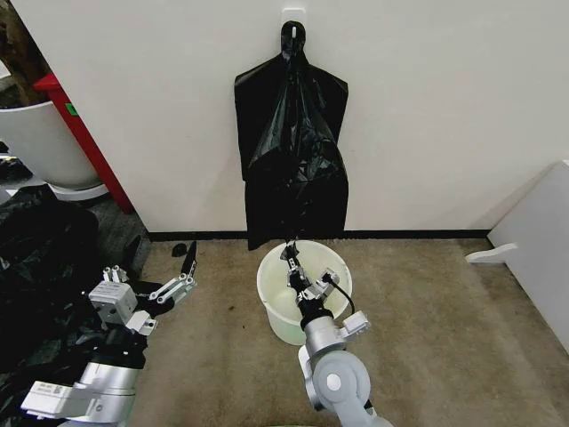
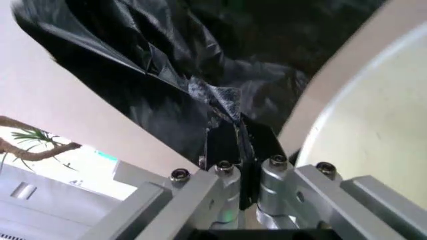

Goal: Place the garbage bag over the trash bin.

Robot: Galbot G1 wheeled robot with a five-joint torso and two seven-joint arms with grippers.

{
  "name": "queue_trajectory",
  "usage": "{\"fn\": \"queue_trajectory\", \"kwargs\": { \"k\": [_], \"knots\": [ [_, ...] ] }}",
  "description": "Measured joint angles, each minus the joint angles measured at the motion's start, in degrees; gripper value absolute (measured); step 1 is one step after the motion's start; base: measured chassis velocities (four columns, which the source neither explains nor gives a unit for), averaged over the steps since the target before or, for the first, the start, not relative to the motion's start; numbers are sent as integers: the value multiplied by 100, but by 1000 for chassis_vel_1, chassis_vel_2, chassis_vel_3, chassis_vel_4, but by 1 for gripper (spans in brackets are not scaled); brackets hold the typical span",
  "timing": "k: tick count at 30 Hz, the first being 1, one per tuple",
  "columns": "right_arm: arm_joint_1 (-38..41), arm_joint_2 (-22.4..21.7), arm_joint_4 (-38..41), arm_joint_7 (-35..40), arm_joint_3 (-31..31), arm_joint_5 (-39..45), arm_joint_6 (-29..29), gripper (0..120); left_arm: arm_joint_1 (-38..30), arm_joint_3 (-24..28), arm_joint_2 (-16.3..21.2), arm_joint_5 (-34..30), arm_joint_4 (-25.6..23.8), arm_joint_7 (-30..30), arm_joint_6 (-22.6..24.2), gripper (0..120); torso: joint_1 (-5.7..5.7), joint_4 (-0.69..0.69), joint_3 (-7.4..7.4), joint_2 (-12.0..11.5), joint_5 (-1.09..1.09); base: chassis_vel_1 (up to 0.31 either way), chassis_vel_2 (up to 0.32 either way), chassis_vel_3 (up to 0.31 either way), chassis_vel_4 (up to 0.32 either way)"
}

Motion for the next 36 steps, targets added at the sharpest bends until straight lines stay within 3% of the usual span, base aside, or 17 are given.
{"fn": "queue_trajectory", "kwargs": {
  "k": [16, 24, 29, 30, 32, 34, 36],
  "knots": [
    [369, -192, 392, -29, 9, -610, -35, 0, -90, 23, 86, -22, 0, 3, 31, 100, 0, 0, 0, 0, 0, 0, 0, 0, 0],
    [621, -387, 563, -166, -103, -966, -45, 0, -290, 5, 472, -176, 31, -82, 211, 100, 0, 1, 0, 0, 0, 0, 0, 0, 0],
    [565, -466, 578, -226, -175, -1082, -50, 0, -870, -21, 1358, -627, 234, -235, 476, 100, 0, 1, 0, 0, -2, 0, 0, 0, 0],
    [541, -488, 577, -243, -187, -1115, -49, 0, -1120, -25, 1678, -810, 302, -278, 584, 100, 0, 0, 0, 0, -2, 0, 0, 0, 0],
    [528, -501, 572, -250, -193, -1132, -48, 0, -1246, -29, 1858, -911, 342, -294, 645, 100, 0, -1, 0, 0, -2, 0, 0, 0, 0],
    [537, -532, 531, -258, -235, -1147, -45, 0, -1509, -65, 2356, -1158, 447, -338, 777, 100, 0, -4, 1, 0, -1, 0, 0, 0, 0],
    [636, -547, 439, -263, -343, -1147, -43, 0, -1621, -122, 2694, -1294, 483, -358, 846, 100, 0, 1, 1, 0, 0, 0, 0, 0, 0]
  ]
}}
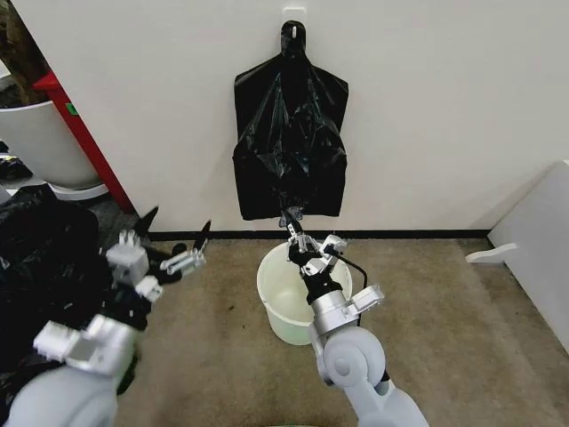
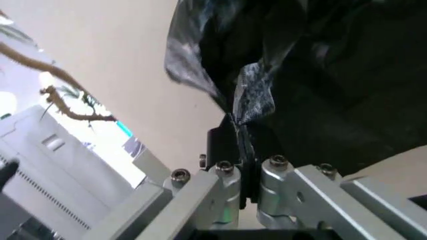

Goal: Place the garbage bag over the trash bin.

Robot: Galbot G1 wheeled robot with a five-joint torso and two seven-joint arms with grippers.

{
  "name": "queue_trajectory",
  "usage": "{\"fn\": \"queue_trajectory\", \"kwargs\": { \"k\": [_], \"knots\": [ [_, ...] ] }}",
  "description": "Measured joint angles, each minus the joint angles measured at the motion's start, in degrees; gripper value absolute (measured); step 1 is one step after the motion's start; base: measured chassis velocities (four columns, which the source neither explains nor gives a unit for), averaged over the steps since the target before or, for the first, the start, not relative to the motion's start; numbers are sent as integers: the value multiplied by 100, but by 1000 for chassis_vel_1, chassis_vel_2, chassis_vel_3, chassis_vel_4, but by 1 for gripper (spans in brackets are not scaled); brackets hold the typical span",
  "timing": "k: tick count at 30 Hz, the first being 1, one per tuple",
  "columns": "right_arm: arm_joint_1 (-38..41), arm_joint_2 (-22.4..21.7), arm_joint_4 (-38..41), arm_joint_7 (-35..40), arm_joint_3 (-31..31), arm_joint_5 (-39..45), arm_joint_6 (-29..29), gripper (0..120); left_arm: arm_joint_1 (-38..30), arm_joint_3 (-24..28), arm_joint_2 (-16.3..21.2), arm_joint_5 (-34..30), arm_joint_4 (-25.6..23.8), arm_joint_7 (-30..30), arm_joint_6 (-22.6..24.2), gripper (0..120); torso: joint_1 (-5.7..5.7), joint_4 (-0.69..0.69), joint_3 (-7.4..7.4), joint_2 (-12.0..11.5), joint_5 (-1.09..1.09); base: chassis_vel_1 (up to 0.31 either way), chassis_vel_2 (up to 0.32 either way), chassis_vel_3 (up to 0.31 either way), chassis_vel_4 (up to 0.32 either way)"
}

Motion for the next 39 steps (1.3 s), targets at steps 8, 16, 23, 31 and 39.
{"fn": "queue_trajectory", "kwargs": {
  "k": [8, 16, 23, 31, 39],
  "knots": [
    [224, -30, -207, -24, -324, -31, 10, 0, -920, 91, 997, -459, 38, 11, 626, 100, 0, 1, 0, 0, 0, 0, 0, 0, 0],
    [366, -72, -265, -60, -411, -44, 38, 0, -2170, 451, 1727, -716, 610, 300, 1102, 100, 0, 1, 0, 0, 0, 0, 0, 0, 0],
    [414, -107, -268, -86, -383, -56, 58, 0, -3907, 1836, 1821, -797, 1270, 471, 1276, 100, 0, 0, 0, 0, 0, 0, 0, 0, 0],
    [474, -127, -328, -115, -317, -79, 90, 0, -6032, 3853, 1525, -843, 2096, 810, 1426, 100, 0, -1, 0, 0, 1, 0, 0, 0, 0],
    [522, -137, -350, -121, -214, -80, 97, 0, -7124, 4758, 1005, -688, 2458, 1005, 1699, 100, 0, 0, 0, 0, 1, 0, 0, 0, 0]
  ]
}}
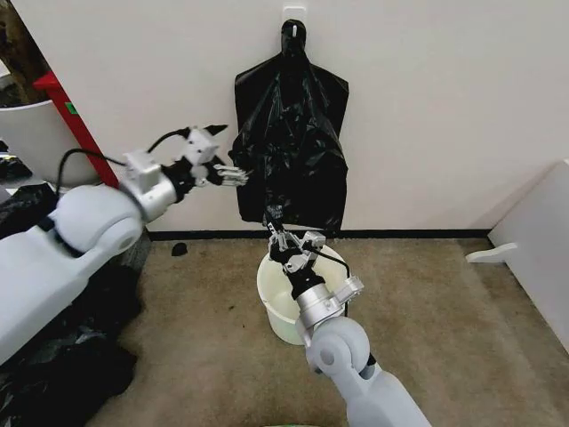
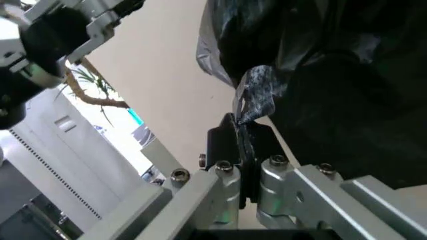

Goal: Place the garbage bag over the trash bin.

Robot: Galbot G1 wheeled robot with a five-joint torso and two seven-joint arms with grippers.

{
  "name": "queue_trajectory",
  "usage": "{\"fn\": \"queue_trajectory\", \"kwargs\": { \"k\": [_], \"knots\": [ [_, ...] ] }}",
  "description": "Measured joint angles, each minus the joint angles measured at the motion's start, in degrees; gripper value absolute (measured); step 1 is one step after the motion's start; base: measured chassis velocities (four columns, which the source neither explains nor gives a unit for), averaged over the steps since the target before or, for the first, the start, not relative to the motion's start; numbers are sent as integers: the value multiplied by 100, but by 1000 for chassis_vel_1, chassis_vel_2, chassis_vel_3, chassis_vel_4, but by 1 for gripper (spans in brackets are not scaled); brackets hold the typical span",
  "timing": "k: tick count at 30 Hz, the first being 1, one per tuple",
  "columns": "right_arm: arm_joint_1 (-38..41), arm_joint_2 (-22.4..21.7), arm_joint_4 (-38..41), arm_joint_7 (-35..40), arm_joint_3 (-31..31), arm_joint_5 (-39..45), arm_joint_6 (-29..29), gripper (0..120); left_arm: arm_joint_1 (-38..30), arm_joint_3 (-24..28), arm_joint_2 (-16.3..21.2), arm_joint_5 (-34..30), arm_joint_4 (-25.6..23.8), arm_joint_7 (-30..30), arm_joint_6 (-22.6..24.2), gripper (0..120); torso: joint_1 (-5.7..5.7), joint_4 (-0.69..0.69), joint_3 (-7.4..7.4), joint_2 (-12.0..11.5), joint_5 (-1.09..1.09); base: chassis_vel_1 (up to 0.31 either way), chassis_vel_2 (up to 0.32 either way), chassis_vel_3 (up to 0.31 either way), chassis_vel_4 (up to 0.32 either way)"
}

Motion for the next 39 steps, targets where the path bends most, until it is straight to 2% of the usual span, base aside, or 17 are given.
{"fn": "queue_trajectory", "kwargs": {
  "k": [9, 15, 21, 25, 30, 31, 36, 39],
  "knots": [
    [-67, -25, 25, -27, 171, 0, 26, 0, -670, 608, -421, 273, 344, 191, 434, 100, 0, -1, 0, 0, -1, 0, 0, 0, 0],
    [-115, -53, 68, -47, 254, 3, 41, 0, -986, 1085, -683, 490, 480, 247, 988, 100, 0, 0, 0, 0, -1, 0, 0, 0, 0],
    [-167, -48, 102, -64, 290, -1, 56, 0, -1114, 1272, -774, 658, 511, 120, 1375, 100, 0, 0, 0, 0, -1, 0, 0, 0, 0],
    [-211, -58, 119, -75, 298, -17, 66, 0, -1160, 1329, -823, 692, 542, 60, 1465, 100, 0, 0, 0, 0, -1, 0, 0, 0, 0],
    [-260, -76, 137, -80, 301, -33, 70, 0, -1169, 1393, -864, 680, 580, -7, 1474, 84, 0, 0, 0, 0, -1, 0, 0, 0, 0],
    [-260, -76, 137, -80, 301, -33, 70, 0, -1169, 1393, -864, 680, 580, -7, 1474, 84, 0, 0, 0, 0, -1, 0, 0, 0, 0],
    [-258, -75, 156, -80, 302, -36, 72, 0, -1241, 1502, -899, 616, 648, 70, 1440, 61, 0, 0, 0, 0, -1, 0, 0, 0, 0],
    [-261, -78, 174, -80, 308, -38, 72, 0, -1280, 1542, -931, 593, 682, 93, 1434, 54, 0, 0, 0, 0, -1, 0, 0, 0, 0]
  ]
}}
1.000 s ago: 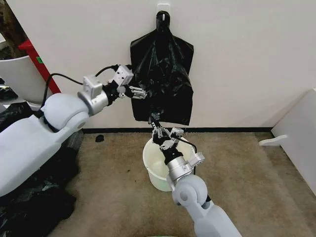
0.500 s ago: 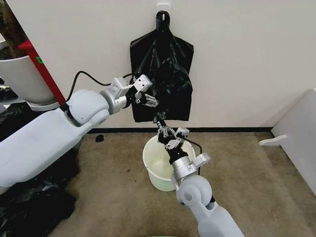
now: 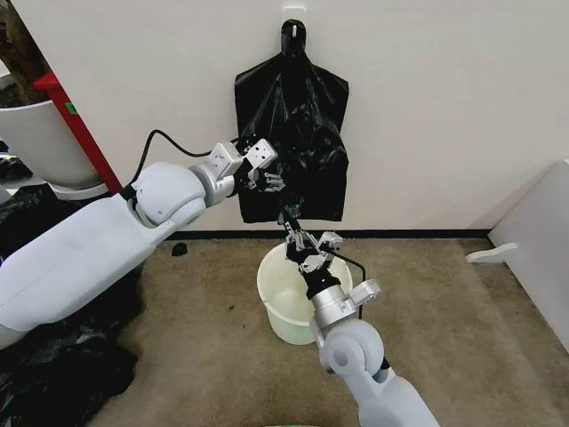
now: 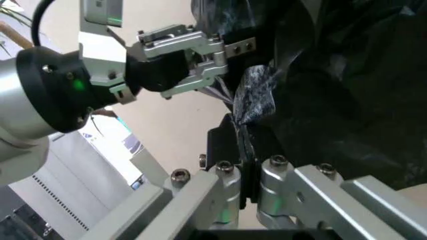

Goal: Place the garbage bag over the trash bin.

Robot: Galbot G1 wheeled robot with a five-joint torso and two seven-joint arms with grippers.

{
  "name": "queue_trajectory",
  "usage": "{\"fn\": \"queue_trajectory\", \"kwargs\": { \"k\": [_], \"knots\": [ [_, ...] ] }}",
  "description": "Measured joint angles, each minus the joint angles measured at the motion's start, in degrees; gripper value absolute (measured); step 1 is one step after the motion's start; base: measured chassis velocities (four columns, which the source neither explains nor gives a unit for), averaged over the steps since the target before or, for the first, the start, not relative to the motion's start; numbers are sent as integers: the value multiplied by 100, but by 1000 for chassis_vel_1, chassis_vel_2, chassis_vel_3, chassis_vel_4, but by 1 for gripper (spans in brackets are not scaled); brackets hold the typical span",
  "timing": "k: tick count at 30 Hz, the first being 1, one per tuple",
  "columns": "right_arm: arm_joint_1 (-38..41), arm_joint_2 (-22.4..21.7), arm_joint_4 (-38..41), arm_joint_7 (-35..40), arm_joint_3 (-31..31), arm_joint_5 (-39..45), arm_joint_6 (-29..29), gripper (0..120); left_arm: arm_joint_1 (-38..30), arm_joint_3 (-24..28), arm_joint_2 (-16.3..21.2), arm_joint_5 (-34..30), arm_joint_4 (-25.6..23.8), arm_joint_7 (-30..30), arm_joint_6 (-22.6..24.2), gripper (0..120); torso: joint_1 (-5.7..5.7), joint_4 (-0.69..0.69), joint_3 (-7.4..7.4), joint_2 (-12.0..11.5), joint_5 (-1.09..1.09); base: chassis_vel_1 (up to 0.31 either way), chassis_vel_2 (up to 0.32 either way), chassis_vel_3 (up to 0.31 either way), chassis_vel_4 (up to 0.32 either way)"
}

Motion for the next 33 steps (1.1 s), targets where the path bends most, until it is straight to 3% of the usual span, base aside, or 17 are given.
{"fn": "queue_trajectory", "kwargs": {
  "k": [4, 15, 22, 33],
  "knots": [
    [-49, -30, 43, 0, 68, -3, 0, 0, -73, 50, -62, -33, 84, 19, -72, 35, 0, 0, 0, 0, 0, 0, 0, 0, 0],
    [-162, -95, 119, 0, 222, -13, 0, 0, 3, -123, -25, -86, -72, -246, -150, 0, 0, -1, 0, 0, 0, 0, 0, 0, 0],
    [-226, -81, 130, -7, 273, -23, 0, 0, 453, -820, 179, -335, -342, -743, -207, 0, 0, 0, 0, 0, 0, 0, 0, 0, 0],
    [-248, -22, 108, -75, 267, -192, 9, 0, 1412, -1800, 394, -939, -654, -1563, -748, 0, 0, 0, 0, 0, 0, 0, 0, 0, 0]
  ]
}}
